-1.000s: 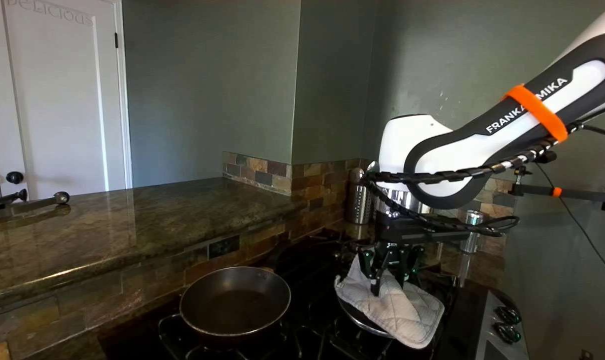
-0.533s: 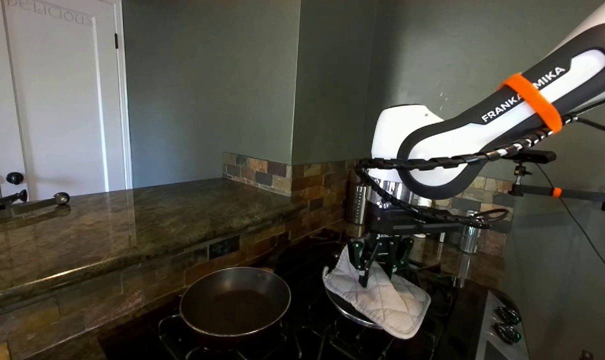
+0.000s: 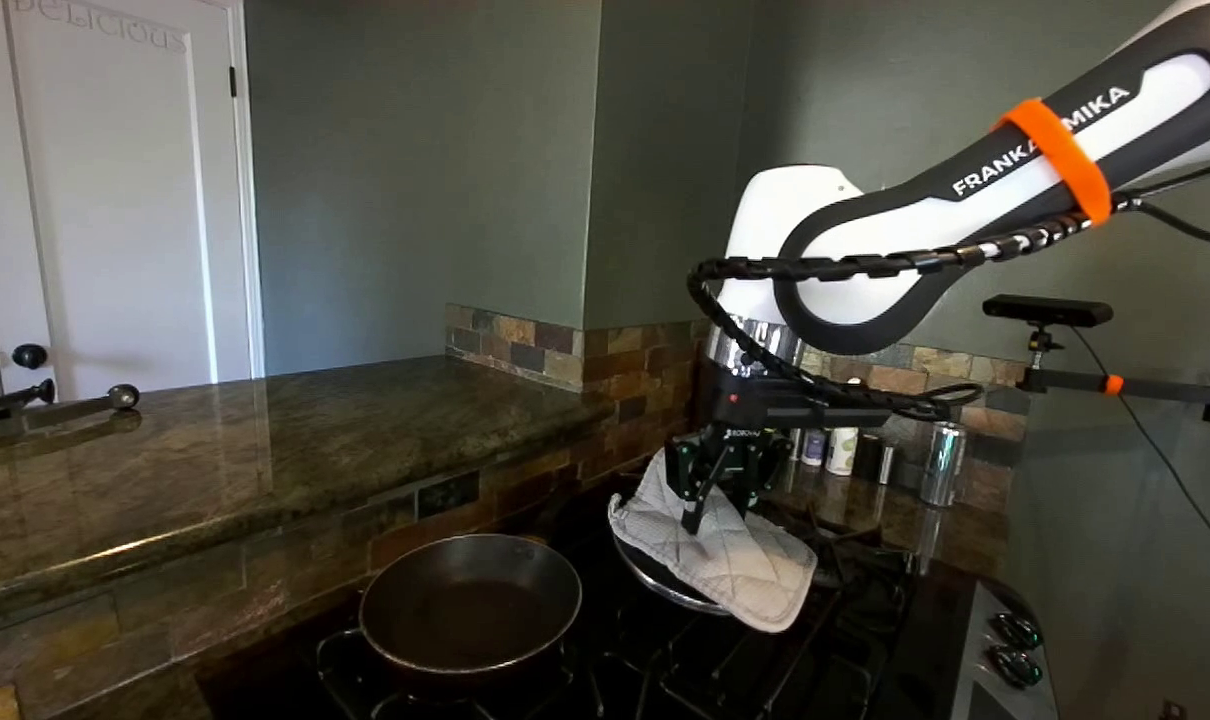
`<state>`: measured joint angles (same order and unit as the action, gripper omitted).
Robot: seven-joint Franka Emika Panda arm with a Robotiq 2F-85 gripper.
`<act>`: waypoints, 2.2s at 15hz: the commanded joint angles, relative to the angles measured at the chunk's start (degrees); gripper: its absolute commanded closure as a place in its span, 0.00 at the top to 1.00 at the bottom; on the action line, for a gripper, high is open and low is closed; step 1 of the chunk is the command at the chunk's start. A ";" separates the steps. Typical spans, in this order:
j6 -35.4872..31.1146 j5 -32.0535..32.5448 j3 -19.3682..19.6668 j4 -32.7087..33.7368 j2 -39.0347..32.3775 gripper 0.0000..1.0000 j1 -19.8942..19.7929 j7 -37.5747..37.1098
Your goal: Move the black pot backwards then put the lid on top
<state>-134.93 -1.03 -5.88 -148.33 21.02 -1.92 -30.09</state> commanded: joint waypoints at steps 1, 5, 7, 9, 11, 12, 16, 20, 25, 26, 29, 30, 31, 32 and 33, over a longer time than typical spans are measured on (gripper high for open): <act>2.68 -1.78 -0.18 4.42 -0.80 0.30 1.14 3.00; 4.00 -1.94 -0.91 8.77 -2.87 0.30 2.57 4.46; 4.98 -1.38 -1.80 11.41 -4.73 0.30 3.35 4.45; 5.49 -0.65 -2.81 14.21 -6.95 0.30 4.05 4.35; 5.83 0.21 -3.85 16.98 -9.33 0.30 4.74 4.06; 6.08 0.72 -4.32 18.41 -10.62 0.30 5.14 3.98; 6.85 3.57 -5.88 23.49 -15.42 0.30 6.72 3.23; 7.29 6.88 -6.42 27.73 -19.73 0.30 8.61 3.20; 7.60 11.67 -6.14 31.40 -24.14 0.30 11.05 1.72; 7.53 12.43 -6.03 32.00 -24.92 0.30 11.49 1.45; 7.57 13.94 -5.70 33.45 -26.83 0.30 12.71 0.70; 7.59 14.09 -5.60 33.84 -27.35 0.30 13.10 0.62; 7.50 14.47 -5.46 34.20 -27.87 0.30 13.47 0.46; 7.45 14.92 -5.37 34.59 -28.39 0.30 13.82 0.27; 7.44 15.21 -5.24 34.87 -28.75 0.30 14.11 0.21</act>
<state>-129.94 12.05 -12.06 -116.41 -6.17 10.34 -28.18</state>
